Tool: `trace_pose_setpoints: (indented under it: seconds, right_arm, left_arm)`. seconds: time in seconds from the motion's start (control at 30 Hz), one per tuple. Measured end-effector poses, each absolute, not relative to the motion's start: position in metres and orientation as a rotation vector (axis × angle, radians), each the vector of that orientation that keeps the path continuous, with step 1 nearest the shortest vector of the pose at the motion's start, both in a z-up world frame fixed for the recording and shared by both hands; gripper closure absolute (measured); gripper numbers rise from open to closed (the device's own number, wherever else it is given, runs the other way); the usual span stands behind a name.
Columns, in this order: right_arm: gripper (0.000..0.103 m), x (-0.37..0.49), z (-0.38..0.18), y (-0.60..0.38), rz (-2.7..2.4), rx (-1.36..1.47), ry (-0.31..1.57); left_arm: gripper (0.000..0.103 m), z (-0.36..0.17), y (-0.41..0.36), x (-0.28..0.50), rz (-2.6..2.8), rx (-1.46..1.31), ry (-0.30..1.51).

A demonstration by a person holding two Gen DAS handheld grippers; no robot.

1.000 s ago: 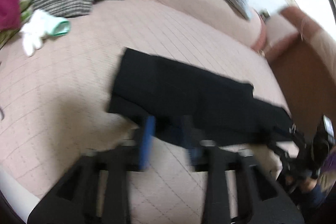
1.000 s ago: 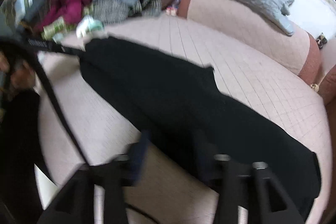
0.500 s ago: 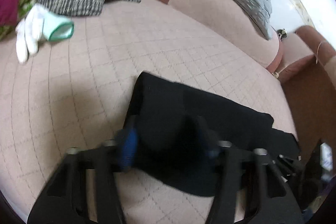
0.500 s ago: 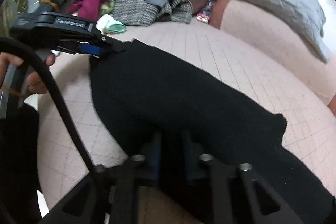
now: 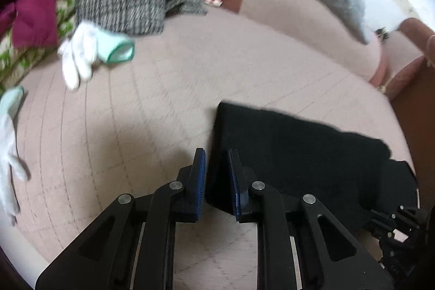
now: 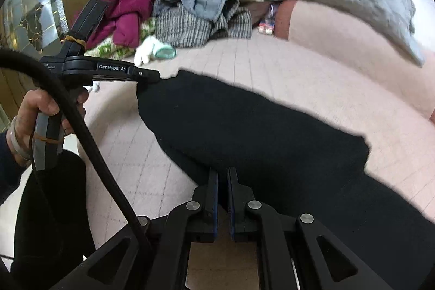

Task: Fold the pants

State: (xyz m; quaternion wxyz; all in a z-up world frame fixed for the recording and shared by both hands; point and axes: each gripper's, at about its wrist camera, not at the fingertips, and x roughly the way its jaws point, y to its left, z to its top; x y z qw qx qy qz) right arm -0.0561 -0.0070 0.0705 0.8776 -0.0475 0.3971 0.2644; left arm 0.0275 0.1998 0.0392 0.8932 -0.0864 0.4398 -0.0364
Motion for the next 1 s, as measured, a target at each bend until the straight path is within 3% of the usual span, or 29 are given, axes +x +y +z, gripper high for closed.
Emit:
trace_pose_setpoints:
  seconds: [0.1, 0.33, 0.4, 0.47, 0.5, 0.73, 0.77, 0.83, 1.0]
  right_arm:
    - [0.097, -0.055, 0.053, -0.006, 0.552, -0.08, 0.875]
    - [0.097, -0.062, 0.07, -0.02, 0.613, -0.072, 0.878]
    - [0.087, -0.057, 0.082, -0.046, 0.577, 0.019, 0.864]
    - [0.055, -0.051, 0.09, -0.072, 0.491, 0.076, 0.824]
    - [0.054, -0.047, 0.093, -0.085, 0.455, 0.109, 0.803]
    - [0.056, 0.023, 0.074, -0.139, 0.318, 0.365, 0.909]
    - [0.076, 0.033, 0.066, -0.138, 0.344, 0.403, 0.942]
    - [0.09, 0.043, 0.057, -0.134, 0.364, 0.426, 0.969]
    - [0.092, 0.044, 0.06, -0.131, 0.294, 0.333, 0.922]
  left_arm:
    - [0.087, 0.044, 0.204, 0.024, -0.07, -0.203, 0.891]
    - [0.087, 0.074, 0.195, 0.004, -0.055, -0.207, 0.829]
    - [0.087, 0.083, 0.186, -0.001, -0.067, -0.204, 0.799]
    - [0.087, 0.088, 0.174, -0.004, -0.1, -0.204, 0.788]
    - [0.087, 0.088, 0.168, -0.003, -0.117, -0.205, 0.794]
    - [0.087, 0.062, 0.115, 0.01, -0.226, -0.181, 0.88]
    - [0.087, 0.058, 0.11, 0.011, -0.235, -0.178, 0.896]
    - [0.087, 0.048, 0.102, 0.011, -0.237, -0.151, 0.921]
    - [0.087, 0.027, 0.097, 0.011, -0.238, -0.131, 0.939]
